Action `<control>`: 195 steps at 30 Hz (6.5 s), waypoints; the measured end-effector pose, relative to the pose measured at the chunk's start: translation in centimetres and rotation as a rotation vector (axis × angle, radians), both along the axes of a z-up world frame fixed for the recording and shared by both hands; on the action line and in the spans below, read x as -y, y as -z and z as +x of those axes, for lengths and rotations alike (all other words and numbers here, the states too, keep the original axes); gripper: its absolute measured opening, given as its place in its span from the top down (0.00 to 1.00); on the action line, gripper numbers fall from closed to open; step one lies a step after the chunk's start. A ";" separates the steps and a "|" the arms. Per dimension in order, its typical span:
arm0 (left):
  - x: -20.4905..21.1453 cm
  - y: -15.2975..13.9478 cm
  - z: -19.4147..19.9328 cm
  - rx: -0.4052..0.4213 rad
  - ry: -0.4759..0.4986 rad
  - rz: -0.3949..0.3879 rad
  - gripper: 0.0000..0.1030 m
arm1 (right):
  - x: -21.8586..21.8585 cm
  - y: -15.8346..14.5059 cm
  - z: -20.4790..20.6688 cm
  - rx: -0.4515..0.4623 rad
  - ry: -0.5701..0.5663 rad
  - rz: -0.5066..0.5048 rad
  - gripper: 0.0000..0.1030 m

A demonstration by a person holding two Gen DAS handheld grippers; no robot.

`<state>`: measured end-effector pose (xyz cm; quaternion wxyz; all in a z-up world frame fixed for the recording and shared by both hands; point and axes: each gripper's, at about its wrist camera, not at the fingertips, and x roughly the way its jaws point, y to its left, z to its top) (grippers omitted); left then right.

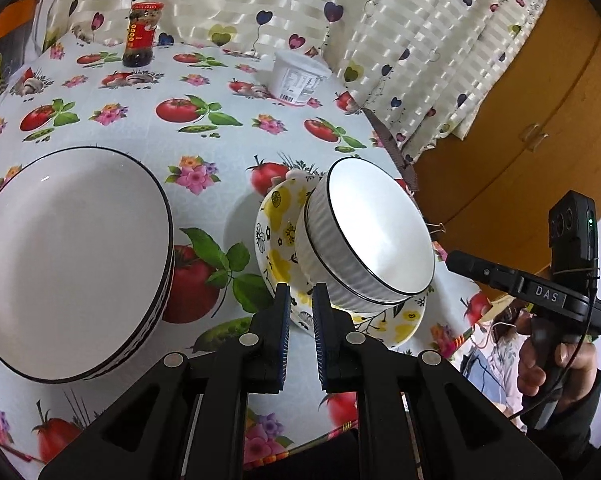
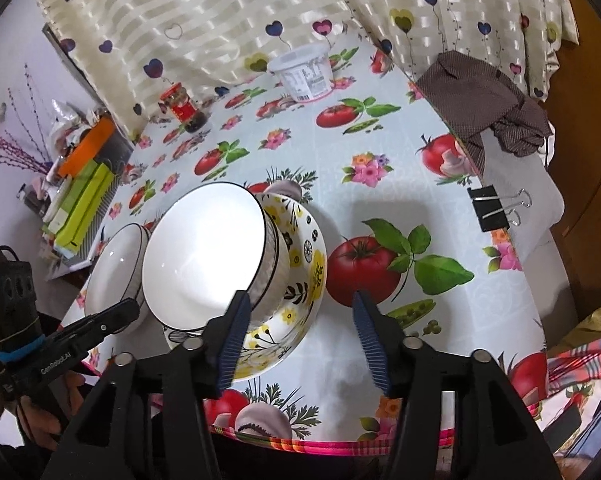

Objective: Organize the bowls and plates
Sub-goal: 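Grip the yellow floral bowl stack rim with both tools and lift, then carry the tilted bowl stack toward the white plate stack, then move the bowl stack over the white plate stack with both tools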

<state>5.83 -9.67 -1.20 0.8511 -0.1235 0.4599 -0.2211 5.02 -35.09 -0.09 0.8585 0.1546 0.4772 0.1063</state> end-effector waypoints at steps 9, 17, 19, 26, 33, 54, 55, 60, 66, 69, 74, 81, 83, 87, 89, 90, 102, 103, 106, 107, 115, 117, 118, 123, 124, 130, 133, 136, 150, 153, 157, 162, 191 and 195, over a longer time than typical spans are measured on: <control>0.0 1.1 0.9 -0.045 -0.041 0.010 0.54 | 0.0 1.5 1.2 -0.039 -0.012 0.009 0.46; 1.0 2.7 2.6 -0.116 -0.068 0.034 0.54 | 0.4 2.7 2.6 -0.080 0.003 -0.003 0.50; 0.9 3.1 2.8 -0.128 -0.075 0.034 0.54 | 0.3 3.0 2.9 -0.088 -0.003 -0.003 0.58; 1.3 4.4 3.7 -0.168 -0.086 0.056 0.54 | 0.0 4.4 4.0 -0.118 -0.023 -0.019 0.72; 1.6 5.3 4.4 -0.185 -0.081 0.055 0.62 | -0.9 5.4 4.8 -0.134 -0.065 -0.015 0.81; 3.0 5.5 4.7 -0.174 -0.026 0.066 0.82 | -2.2 5.7 5.1 -0.119 -0.088 -0.057 0.89; 3.0 5.5 4.8 -0.174 -0.025 0.065 0.82 | -2.2 5.7 5.1 -0.120 -0.088 -0.057 0.89; 2.9 5.6 4.8 -0.173 -0.023 0.054 0.81 | -2.3 5.8 5.0 -0.120 -0.088 -0.061 0.88; 2.9 5.6 4.9 -0.162 -0.014 0.058 0.81 | -2.5 5.9 5.0 -0.117 -0.070 -0.064 0.89; 2.9 5.5 4.9 -0.153 -0.008 0.064 0.82 | -2.6 5.8 4.9 -0.113 -0.064 -0.070 0.89; 3.0 5.4 4.9 -0.152 -0.004 0.072 0.83 | -2.8 5.6 4.7 -0.114 -0.065 -0.075 0.90; 3.2 5.5 4.9 -0.160 -0.002 0.075 0.83 | -2.7 5.2 4.6 -0.112 -0.059 -0.071 0.90; 3.2 5.4 4.9 -0.158 -0.001 0.077 0.83 | -2.6 5.2 4.6 -0.113 -0.056 -0.068 0.90; 3.3 5.4 5.0 -0.156 0.000 0.080 0.83 | -2.5 5.3 4.5 -0.109 -0.052 -0.062 0.90; 3.3 5.4 4.9 -0.156 0.000 0.082 0.83 | -2.5 5.3 4.5 -0.110 -0.048 -0.058 0.90; 3.3 5.4 4.9 -0.156 0.000 0.082 0.83 | -2.4 5.2 4.5 -0.110 -0.048 -0.056 0.90; 3.5 4.4 5.4 -0.134 0.009 0.093 0.84 | -2.2 4.6 4.4 -0.097 -0.041 -0.041 0.90; 3.6 4.3 5.5 -0.132 0.011 0.094 0.84 | -2.2 4.3 4.4 -0.093 -0.040 -0.041 0.90; 3.6 3.7 5.6 -0.129 0.017 0.095 0.84 | -2.2 3.7 4.6 -0.087 -0.039 -0.043 0.90; 3.6 3.5 5.7 -0.127 0.018 0.096 0.84 | -2.2 3.4 4.7 -0.086 -0.039 -0.045 0.90; 3.0 0.9 6.2 -0.110 0.017 0.102 0.84 | -2.8 0.9 5.6 -0.070 -0.049 -0.052 0.90; 2.7 0.3 6.4 -0.105 0.013 0.101 0.84 | -3.3 0.1 5.9 -0.063 -0.056 -0.057 0.90; 2.4 -0.1 6.4 -0.101 0.010 0.102 0.84 | -3.5 -0.3 6.1 -0.059 -0.061 -0.059 0.90; 1.0 -1.5 6.4 -0.089 -0.017 0.102 0.83 | -4.9 -1.8 6.9 -0.040 -0.088 -0.063 0.90; 0.5 -1.7 6.4 -0.088 -0.023 0.102 0.84 | -5.3 -2.0 7.1 -0.038 -0.095 -0.063 0.90; -2.4 -2.5 6.4 -0.090 -0.076 0.108 0.83 | -8.4 -2.6 8.2 -0.038 -0.146 -0.054 0.90; -4.1 -2.7 6.3 -0.094 -0.107 0.116 0.83 | -10.2 -2.8 8.8 -0.039 -0.177 -0.048 0.90; -6.1 -2.8 6.1 -0.096 -0.144 0.121 0.84 | -12.1 -2.8 9.3 -0.040 -0.209 -0.043 0.90; -14.2 -1.9 4.4 -0.122 -0.302 0.157 0.84 | -21.5 -1.1 11.2 -0.062 -0.365 -0.010 0.90; -15.1 -1.5 4.1 -0.132 -0.319 0.158 0.84 | -22.6 -0.7 11.4 -0.071 -0.380 -0.009 0.90; -16.0 -1.0 3.8 -0.144 -0.337 0.161 0.84 | -23.6 -0.1 11.5 -0.085 -0.397 -0.009 0.90; -16.6 -0.3 3.5 -0.162 -0.351 0.162 0.84 | -24.5 0.8 11.6 -0.103 -0.409 -0.010 0.90; -17.3 1.4 3.1 -0.168 -0.371 0.183 0.84 | -25.4 2.9 11.3 -0.145 -0.418 -0.022 0.89; -17.3 1.4 2.9 -0.153 -0.378 0.190 0.84 | -25.6 3.1 11.3 -0.139 -0.421 -0.031 0.89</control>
